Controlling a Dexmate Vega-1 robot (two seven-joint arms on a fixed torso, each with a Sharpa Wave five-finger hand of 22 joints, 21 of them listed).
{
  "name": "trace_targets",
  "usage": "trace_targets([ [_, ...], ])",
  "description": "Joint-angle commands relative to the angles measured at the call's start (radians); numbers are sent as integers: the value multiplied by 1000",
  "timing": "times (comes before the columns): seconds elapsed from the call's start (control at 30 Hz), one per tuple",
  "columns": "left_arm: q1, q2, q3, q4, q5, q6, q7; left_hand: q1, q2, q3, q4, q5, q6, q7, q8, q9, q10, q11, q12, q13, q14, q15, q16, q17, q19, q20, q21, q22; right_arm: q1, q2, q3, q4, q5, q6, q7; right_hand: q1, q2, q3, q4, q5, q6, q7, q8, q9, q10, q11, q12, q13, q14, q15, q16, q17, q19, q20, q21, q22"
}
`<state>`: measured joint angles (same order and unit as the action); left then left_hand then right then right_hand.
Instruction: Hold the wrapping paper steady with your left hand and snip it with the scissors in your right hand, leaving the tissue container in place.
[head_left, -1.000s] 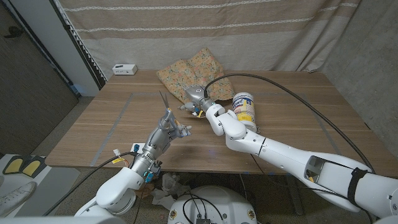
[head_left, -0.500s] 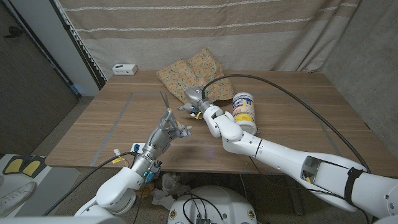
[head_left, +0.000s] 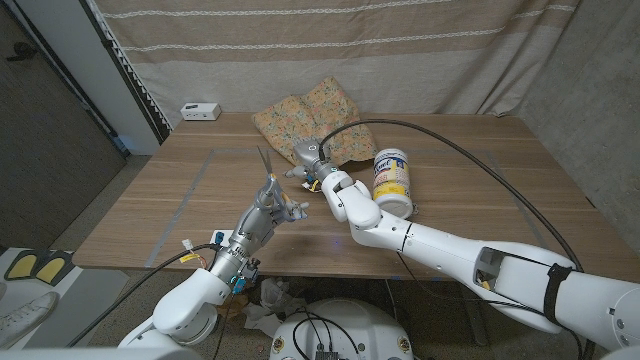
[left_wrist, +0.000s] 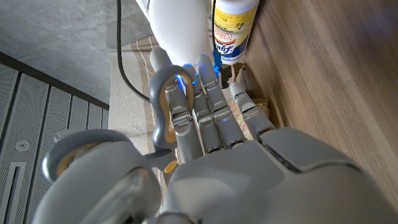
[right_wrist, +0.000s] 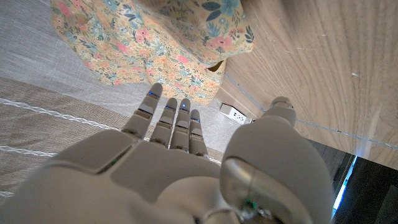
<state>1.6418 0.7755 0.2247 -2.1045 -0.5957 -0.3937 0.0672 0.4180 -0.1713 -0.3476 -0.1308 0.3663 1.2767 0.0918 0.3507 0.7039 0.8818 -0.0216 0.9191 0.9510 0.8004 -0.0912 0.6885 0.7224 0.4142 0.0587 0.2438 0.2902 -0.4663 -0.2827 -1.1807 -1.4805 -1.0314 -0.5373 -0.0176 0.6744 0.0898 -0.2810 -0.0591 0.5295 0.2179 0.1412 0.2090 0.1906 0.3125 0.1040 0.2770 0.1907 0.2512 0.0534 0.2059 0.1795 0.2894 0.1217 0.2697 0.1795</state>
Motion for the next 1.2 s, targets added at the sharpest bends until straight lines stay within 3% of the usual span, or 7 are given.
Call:
trace_targets([
  [0.03,-3,5,-1,-2,-4,3,-6,10,-3,-1,1,5,-10,14,-4,5,91,-81,56,4,-1,-52,6,5,1,-3,-1,4,30,25,-24,61,20,-8,-9,20,6,5,-8,11,8,38,-2,3,-2,3,-1,1,-7,-4,-7,1,-2,4,-3,2],
  [0.33,-1,3,-2,1,-3,-1,-7,9,-2,-1,2,6,-10,13,-7,5,90,-80,56,3,0,-53,8,4,0,-3,-2,4,45,56,-39,134,39,-18,-66,36,14,14,-15,16,16,28,2,5,10,-10,0,2,4,-20,-5,2,0,0,-9,3],
  [0.7,3,5,-2,10,-8,-11,-19,9,-1,0,2,7,-9,16,-7,9,92,-82,60,4,2,-53,9,1,1,-3,-2,4,73,88,-71,203,66,-34,-93,38,13,14,-16,18,-2,39,-4,9,-1,-3,-8,4,15,-12,-4,3,7,-1,-12,3],
  [0.9,3,2,0,15,-10,-15,-21,9,-1,0,3,7,-5,15,-9,6,98,-81,60,0,5,-56,10,-1,1,-3,-2,4,89,106,-85,236,85,-35,-106,38,11,14,-17,20,-93,52,-30,13,-21,-3,-21,7,3,-13,-12,4,5,5,-24,4],
  [1.07,9,3,-2,10,-7,-14,-13,9,-1,0,3,8,-3,14,-8,11,100,-80,59,-5,9,-53,15,-2,1,-4,-3,4,102,143,-88,311,124,-29,-142,38,17,17,-15,19,-119,61,-28,15,-36,-2,-28,10,-19,-2,-20,5,-11,20,-36,4],
  [1.13,9,4,-2,10,-9,-14,-15,9,0,0,3,9,-3,15,-10,10,104,-79,59,-8,10,-52,15,-2,2,-3,-2,4,107,152,-92,330,136,-29,-148,32,24,19,-11,15,-103,56,-12,16,22,-39,-3,17,-2,-20,-13,5,-8,20,-41,4],
  [1.2,9,6,-2,10,-10,-14,-19,9,0,0,3,9,-1,14,-9,11,104,-80,62,-4,10,-54,15,-3,1,-4,-3,4,112,158,-97,346,146,-30,-157,32,24,19,-11,14,-98,57,-9,17,27,-39,0,18,-1,-21,-13,4,-4,17,-41,4],
])
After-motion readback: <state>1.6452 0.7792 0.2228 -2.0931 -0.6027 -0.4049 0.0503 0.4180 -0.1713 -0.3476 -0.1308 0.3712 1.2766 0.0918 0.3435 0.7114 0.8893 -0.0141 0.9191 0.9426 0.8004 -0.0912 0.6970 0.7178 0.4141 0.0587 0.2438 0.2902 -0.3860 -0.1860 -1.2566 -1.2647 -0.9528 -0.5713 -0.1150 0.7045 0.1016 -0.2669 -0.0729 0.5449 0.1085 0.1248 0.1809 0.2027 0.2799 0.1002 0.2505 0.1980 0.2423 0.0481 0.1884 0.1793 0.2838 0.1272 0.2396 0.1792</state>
